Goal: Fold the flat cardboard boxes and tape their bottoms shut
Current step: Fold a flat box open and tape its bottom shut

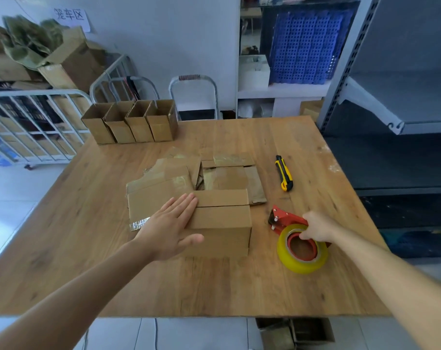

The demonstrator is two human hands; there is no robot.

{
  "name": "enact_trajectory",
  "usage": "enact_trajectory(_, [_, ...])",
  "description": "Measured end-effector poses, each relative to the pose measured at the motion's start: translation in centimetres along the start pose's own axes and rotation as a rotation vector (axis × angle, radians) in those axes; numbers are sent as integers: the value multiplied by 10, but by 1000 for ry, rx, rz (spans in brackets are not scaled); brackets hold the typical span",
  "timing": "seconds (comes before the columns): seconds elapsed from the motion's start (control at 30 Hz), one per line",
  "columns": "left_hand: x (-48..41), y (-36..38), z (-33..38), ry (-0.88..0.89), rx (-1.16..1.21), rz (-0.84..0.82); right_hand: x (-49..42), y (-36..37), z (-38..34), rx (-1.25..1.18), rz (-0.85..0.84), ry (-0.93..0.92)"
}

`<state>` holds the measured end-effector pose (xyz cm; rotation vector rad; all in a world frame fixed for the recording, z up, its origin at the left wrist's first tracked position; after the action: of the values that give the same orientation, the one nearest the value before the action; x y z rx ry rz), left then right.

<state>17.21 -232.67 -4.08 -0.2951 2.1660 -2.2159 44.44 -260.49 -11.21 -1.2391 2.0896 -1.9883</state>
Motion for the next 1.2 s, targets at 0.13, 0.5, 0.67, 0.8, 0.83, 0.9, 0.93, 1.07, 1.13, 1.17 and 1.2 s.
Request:
enact_trajectory(0.13, [0, 2, -1, -12, -11, -1, -3, -6, -3, 55, -83, -39])
enact_trajectory(0.5, [-1, 1, 0, -6, 40, 18, 11, 3, 15, -307, -38, -4])
enact_trajectory(0.67, [0, 1, 0, -8, 39, 11, 32, -31, 7, -478, 61, -48])
enact_trajectory(0.8, [0, -2, 1, -1, 49, 15, 51, -89, -24, -453, 202, -179])
enact_trajectory(0.83, [0, -3, 2, 1, 49, 11, 56, -104, -36, -432, 241, -229])
enact_trajectory(0.9, [0, -4, 2, 4, 46, 4, 68, -127, -62, -377, 329, -323])
enact_trajectory(0.93, [0, -5, 2, 4, 49, 4, 76, -136, -77, -335, 364, -358])
enact_trajectory(1.07, [0, -9, 3, 3, 26, -20, 95, -154, -131, -131, 466, -486])
enact_trajectory(1.13, [0, -11, 3, 7, 26, -27, 95, -150, -152, -39, 495, -538])
enact_trajectory(1.17, [0, -13, 4, 10, 25, -29, 93, -147, -160, -2, 498, -544])
enact_trajectory(1.2, [1, -14, 4, 12, 21, -30, 90, -143, -166, 31, 496, -545])
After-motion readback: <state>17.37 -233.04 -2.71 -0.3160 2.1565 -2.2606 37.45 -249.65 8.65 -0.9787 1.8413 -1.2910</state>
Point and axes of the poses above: each hand's wrist, its own x-axis away from the middle knuckle, its own y-axis out of the palm, z = x × y, the point moved 1 cm from there along -x, towards the middle knuckle
